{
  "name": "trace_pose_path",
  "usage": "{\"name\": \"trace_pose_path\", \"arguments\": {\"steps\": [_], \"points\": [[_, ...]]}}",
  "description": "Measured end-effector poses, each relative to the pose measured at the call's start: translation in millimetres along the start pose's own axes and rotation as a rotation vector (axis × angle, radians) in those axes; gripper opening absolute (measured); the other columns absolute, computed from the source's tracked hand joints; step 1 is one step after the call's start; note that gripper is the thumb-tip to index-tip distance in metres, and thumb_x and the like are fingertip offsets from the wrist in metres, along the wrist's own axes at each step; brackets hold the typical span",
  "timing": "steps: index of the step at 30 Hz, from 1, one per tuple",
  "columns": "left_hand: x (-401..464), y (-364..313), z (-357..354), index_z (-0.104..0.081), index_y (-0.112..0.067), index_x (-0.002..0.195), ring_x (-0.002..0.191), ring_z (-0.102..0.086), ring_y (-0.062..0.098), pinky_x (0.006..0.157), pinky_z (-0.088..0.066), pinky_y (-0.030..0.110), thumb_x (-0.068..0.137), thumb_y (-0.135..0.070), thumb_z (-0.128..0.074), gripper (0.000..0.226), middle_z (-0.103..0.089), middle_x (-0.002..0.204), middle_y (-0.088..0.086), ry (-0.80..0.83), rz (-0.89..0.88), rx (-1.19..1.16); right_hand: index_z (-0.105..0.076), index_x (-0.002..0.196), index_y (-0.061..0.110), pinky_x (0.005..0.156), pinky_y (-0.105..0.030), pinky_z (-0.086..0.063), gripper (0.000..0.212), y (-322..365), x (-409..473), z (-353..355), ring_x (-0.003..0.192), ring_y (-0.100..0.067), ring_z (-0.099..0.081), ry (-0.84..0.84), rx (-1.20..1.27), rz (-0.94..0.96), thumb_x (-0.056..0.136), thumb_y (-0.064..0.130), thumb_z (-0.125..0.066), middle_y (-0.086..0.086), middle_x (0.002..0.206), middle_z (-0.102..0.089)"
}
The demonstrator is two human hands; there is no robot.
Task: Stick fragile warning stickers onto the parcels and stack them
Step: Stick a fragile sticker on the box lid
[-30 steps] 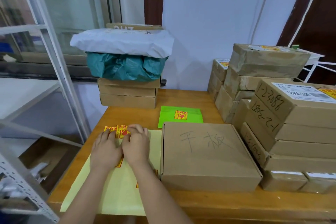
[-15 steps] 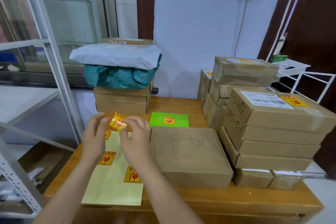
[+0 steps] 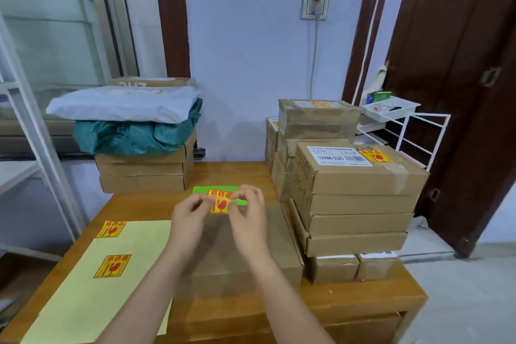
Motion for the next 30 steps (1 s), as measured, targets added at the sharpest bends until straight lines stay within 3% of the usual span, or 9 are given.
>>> {"name": "trace_pose_path", "arguments": {"steps": [3,5,11,15,19,22,24,28,30], "points": [[-4.8,10.0,-20.7,-0.065,-0.012,0.069,0.064,-0.050,0.010,0.069,-0.037,0.035,0.094,-0.019,-0.056,0.027,-0.058,0.061,-0.009,0.028,0.035,0.047,-0.052,0.105,0.021,0.074,-0.011,-0.040,0.014,-26.8,14.5,17.7,0.096,-0.004,-0.052,0.034,-0.064,-0.117,0.092,0.018,-0.057,0.008,0.109,-0.051],[-9.3,16.8,-25.6,-0.071,-0.013,0.074,0.070,-0.059,0.007,0.076,-0.044,0.034,0.095,-0.015,-0.055,0.027,-0.068,0.070,-0.007,0.031,0.042,0.069,-0.055,0.108,0.016,0.070,-0.008,-0.040,0.016,-42.8,22.6,29.3,0.095,-0.009,-0.055,0.073,-0.059,-0.194,0.092,0.020,-0.058,0.008,0.099,-0.057],[-11.7,18.1,-24.7,-0.075,-0.015,0.083,0.083,-0.066,0.007,0.083,-0.050,0.031,0.096,-0.013,-0.053,0.026,-0.074,0.085,-0.006,0.058,0.065,0.037,-0.063,0.091,0.021,0.077,-0.019,-0.044,0.009,-56.1,24.4,30.2,0.090,-0.010,-0.059,0.222,-0.142,-0.172,0.094,0.024,-0.056,0.002,0.097,-0.065],[-10.8,23.9,-26.9,-0.072,-0.014,0.074,0.071,-0.058,0.007,0.072,-0.043,0.029,0.095,-0.012,-0.054,0.028,-0.069,0.074,-0.004,0.072,0.041,0.106,-0.057,0.072,0.022,0.066,-0.023,-0.038,0.021,-56.8,22.3,31.2,0.070,-0.006,-0.051,0.247,-0.134,-0.150,0.094,0.021,-0.056,0.010,0.072,-0.058],[-12.8,25.6,-27.7,-0.067,-0.005,0.069,0.068,-0.052,0.017,0.066,-0.037,0.033,0.096,-0.018,-0.053,0.033,-0.064,0.073,0.018,0.090,0.028,0.187,-0.054,0.064,0.025,0.072,-0.028,-0.044,0.029,-59.3,20.3,31.0,0.074,-0.010,-0.055,0.262,-0.138,-0.162,0.092,0.020,-0.057,0.009,0.074,-0.060],[-13.6,26.3,-26.2,-0.068,-0.004,0.072,0.067,-0.053,0.015,0.065,-0.038,0.033,0.095,-0.022,-0.055,0.032,-0.066,0.075,0.018,0.060,0.007,0.236,-0.060,0.068,0.010,0.078,-0.035,-0.048,0.025,-59.8,20.4,30.0,0.081,-0.016,-0.059,0.264,-0.156,-0.141,0.092,0.020,-0.059,0.003,0.084,-0.062],[-13.7,24.2,-25.4,-0.070,-0.009,0.074,0.068,-0.057,0.015,0.067,-0.042,0.034,0.093,-0.020,-0.058,0.025,-0.068,0.073,0.008,0.023,-0.015,0.241,-0.060,0.073,0.002,0.082,-0.036,-0.048,0.026,-58.9,20.6,29.7,0.087,-0.019,-0.060,0.271,-0.180,-0.116,0.091,0.020,-0.060,-0.002,0.090,-0.062],[-13.1,23.5,-23.8,-0.070,-0.016,0.074,0.074,-0.061,0.016,0.069,-0.046,0.033,0.090,-0.017,-0.063,0.017,-0.069,0.074,-0.001,0.013,-0.010,0.273,-0.052,0.062,0.014,0.076,-0.029,-0.045,0.030,-55.3,19.9,31.3,0.078,-0.011,-0.054,0.265,-0.214,-0.113,0.091,0.018,-0.060,0.009,0.079,-0.051],[-13.9,23.5,-23.5,-0.069,-0.015,0.074,0.076,-0.062,0.016,0.070,-0.047,0.034,0.089,-0.016,-0.064,0.017,-0.069,0.076,-0.001,0.010,0.004,0.301,-0.053,0.060,0.013,0.079,-0.035,-0.046,0.031,-56.3,20.7,31.4,0.083,-0.020,-0.056,0.249,-0.239,-0.102,0.090,0.018,-0.061,0.009,0.077,-0.049]]}}
Point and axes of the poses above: each hand's wrist, its own x-axis towards the middle knuckle, its own z-axis out of the back of the hand, y = z × x, the point moved 2 cm from there along x, towards the middle knuckle
